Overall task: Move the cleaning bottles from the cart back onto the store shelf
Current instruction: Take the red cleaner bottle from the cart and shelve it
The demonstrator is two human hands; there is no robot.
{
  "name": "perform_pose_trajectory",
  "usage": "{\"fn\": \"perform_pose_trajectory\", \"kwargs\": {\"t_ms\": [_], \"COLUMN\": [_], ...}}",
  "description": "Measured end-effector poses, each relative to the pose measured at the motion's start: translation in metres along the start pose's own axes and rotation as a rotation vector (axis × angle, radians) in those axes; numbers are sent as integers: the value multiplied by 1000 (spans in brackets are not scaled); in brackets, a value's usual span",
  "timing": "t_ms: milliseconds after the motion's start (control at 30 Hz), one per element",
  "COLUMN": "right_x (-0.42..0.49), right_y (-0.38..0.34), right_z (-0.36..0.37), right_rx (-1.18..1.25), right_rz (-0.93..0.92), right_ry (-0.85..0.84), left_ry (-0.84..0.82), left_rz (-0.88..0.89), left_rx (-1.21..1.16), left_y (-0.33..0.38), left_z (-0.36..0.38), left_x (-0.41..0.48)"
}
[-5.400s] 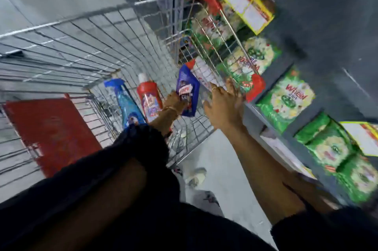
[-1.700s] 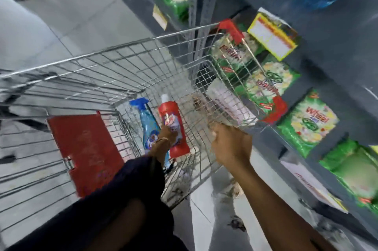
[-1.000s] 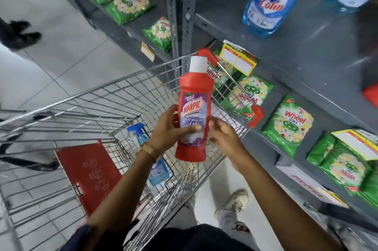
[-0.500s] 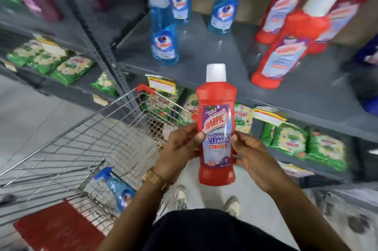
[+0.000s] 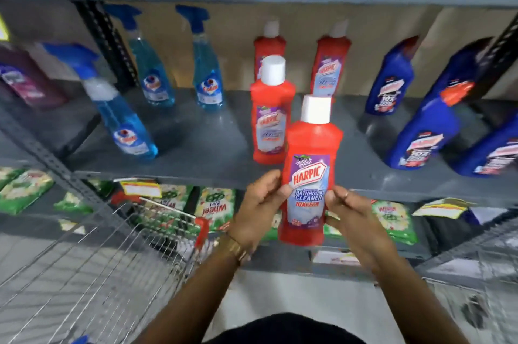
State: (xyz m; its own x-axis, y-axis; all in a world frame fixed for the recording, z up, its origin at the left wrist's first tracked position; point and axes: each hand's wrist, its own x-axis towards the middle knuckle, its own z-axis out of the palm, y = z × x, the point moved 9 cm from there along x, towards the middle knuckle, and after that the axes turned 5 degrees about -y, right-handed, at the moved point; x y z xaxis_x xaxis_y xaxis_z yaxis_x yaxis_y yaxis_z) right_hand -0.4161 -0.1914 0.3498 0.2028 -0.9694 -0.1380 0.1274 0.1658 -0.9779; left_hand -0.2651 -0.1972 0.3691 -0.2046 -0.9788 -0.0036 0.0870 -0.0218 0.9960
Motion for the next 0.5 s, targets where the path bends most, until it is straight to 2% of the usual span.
{"fn": "perform_pose_trajectory", "kwargs": {"t_ms": [333, 500], "right_x": [86, 106], "right_y": [-37, -35], "right_z": [-101, -114], "right_rx": [-5, 28], "right_rz": [-145, -156], "right_ry": [212, 201], "left_ry": [-12, -6], "left_rz": [64, 91], "left_rx": [50, 58], "left_y": [-4, -11], "left_z": [56, 63], "left_x": [135, 156]}}
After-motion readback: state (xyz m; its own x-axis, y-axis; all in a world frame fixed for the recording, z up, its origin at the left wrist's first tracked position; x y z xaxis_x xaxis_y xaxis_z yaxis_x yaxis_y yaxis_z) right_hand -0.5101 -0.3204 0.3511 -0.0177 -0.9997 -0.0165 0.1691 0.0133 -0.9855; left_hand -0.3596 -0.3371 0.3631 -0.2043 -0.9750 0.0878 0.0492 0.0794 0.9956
